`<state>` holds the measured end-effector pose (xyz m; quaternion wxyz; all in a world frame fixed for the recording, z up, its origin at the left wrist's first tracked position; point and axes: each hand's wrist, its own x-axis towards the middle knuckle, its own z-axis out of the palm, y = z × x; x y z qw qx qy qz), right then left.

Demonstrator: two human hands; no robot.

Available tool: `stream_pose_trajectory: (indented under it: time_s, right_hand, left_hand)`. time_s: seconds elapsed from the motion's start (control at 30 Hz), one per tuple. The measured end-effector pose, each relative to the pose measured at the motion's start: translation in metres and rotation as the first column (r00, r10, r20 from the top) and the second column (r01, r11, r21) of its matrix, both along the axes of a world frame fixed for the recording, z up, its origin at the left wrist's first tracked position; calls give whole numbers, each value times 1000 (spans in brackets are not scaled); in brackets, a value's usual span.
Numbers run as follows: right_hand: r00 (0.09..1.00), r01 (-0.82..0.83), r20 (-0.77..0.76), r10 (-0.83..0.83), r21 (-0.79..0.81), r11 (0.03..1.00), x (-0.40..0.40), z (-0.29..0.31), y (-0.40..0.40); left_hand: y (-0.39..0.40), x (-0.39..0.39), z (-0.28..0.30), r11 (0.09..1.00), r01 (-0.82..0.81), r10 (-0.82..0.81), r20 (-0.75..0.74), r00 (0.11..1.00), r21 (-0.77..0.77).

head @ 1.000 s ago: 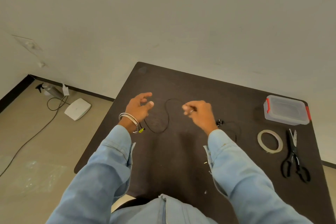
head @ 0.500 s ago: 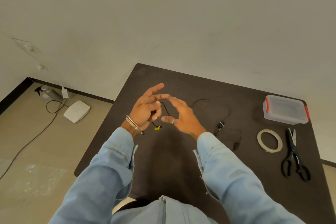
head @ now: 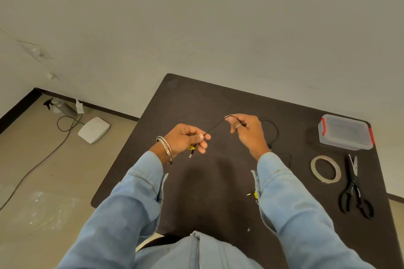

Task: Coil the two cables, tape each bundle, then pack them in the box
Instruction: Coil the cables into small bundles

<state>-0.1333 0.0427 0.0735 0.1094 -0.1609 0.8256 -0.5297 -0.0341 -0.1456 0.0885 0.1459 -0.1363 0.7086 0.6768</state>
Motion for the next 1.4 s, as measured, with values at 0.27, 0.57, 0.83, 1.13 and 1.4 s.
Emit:
stream_pose_trajectory:
  time_s: [0.27,0.57,0.83,1.13,1.4]
  right_hand:
    - [999,47,-12,-46,103,994,0,2,4]
    - [993,-105,-31,114,201,974,7,-10,-8]
    - [848,-476,-7,530,432,766,42,-28,-19]
    - [886,-430,-50,462,289,856,41,-10,-14]
    - [978,-174,-105,182,83,981,15,7,-1]
  left_hand:
    - [5,8,-2,963,-85,43,166,985,256]
    - [14,5,8,811,-265,238,120,964,522]
    - [11,3,13,707,-350,424,29,905,615]
    - [10,5,7,697,-309,320,105,942,647]
    - [9,9,5,894,-17,49,-58,997,448]
